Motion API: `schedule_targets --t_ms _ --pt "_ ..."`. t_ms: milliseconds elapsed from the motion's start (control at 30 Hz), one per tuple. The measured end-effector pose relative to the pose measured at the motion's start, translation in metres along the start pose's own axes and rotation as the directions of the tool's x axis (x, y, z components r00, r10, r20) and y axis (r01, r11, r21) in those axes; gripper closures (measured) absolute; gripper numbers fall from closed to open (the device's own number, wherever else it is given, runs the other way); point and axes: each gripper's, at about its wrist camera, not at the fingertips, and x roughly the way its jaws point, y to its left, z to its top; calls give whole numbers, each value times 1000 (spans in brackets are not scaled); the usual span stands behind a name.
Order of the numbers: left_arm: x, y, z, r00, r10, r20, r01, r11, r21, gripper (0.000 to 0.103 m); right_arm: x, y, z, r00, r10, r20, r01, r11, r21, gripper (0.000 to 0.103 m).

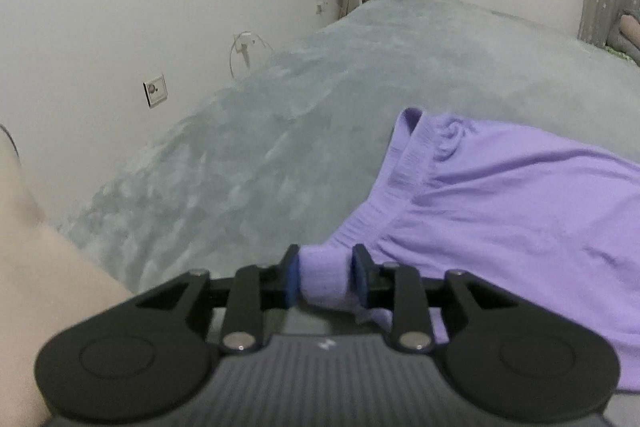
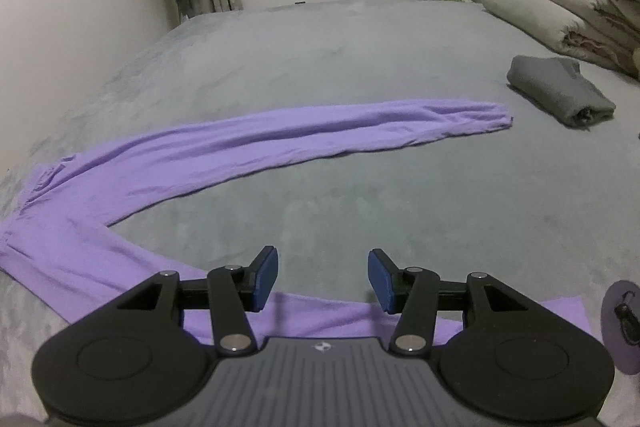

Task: Fold clothes
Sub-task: 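Lower the pants onto the bed and open both tools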

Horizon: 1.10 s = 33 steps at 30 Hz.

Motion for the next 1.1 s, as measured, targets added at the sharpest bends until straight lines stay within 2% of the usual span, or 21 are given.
schedule_targets --t_ms 67,200,267,300,367,467,567,633,700,733,800,1000,1100 --pt "-8 -5 4 999 2 39 -3 1000 29 58 -4 -6 1 1000 -25 5 25 1000 -1 49" --pt "-23 -12 13 992 -48 120 43 998 46 52 -12 -20 1 988 -155 8 155 987 -45 48" --pt "-30 -21 16 983 -85 161 71 993 91 43 -18 -31 3 979 -204 11 204 978 -40 48" --pt "-32 -26 16 979 -111 171 91 989 117 41 -19 -37 3 978 -210 4 210 977 -28 48" --pt "-30 -37 14 972 -178 151 155 976 154 41 -22 -50 2 975 -221 -10 221 975 -2 48" --pt "-17 -45 8 971 -222 87 204 963 175 42 -19 -59 -2 968 -245 -51 244 969 -24 48" --pt "-5 -52 2 968 -248 31 238 952 192 47 -17 -61 -6 969 -234 -80 231 972 -51 49" --pt "1 -52 1 968 -251 8 244 950 195 47 -15 -60 -8 964 -248 -94 242 967 -76 55" --pt "3 -52 0 965 -264 -7 260 946 191 47 -14 -58 -11 952 -287 -106 274 955 -117 73" --pt "3 -52 0 964 -266 -5 262 945 195 47 -13 -58 -13 947 -302 -114 286 949 -135 78" --pt "3 -51 -2 963 -271 -3 266 943 199 47 -12 -61 -16 946 -300 -123 282 949 -142 96" --pt "1 -47 -6 955 -297 -25 296 936 192 47 -38 -62 -13 950 -307 -60 298 946 -124 98" --pt "4 -46 -8 956 -289 -42 292 939 183 47 -58 -55 -21 949 -314 -30 307 943 -130 98"
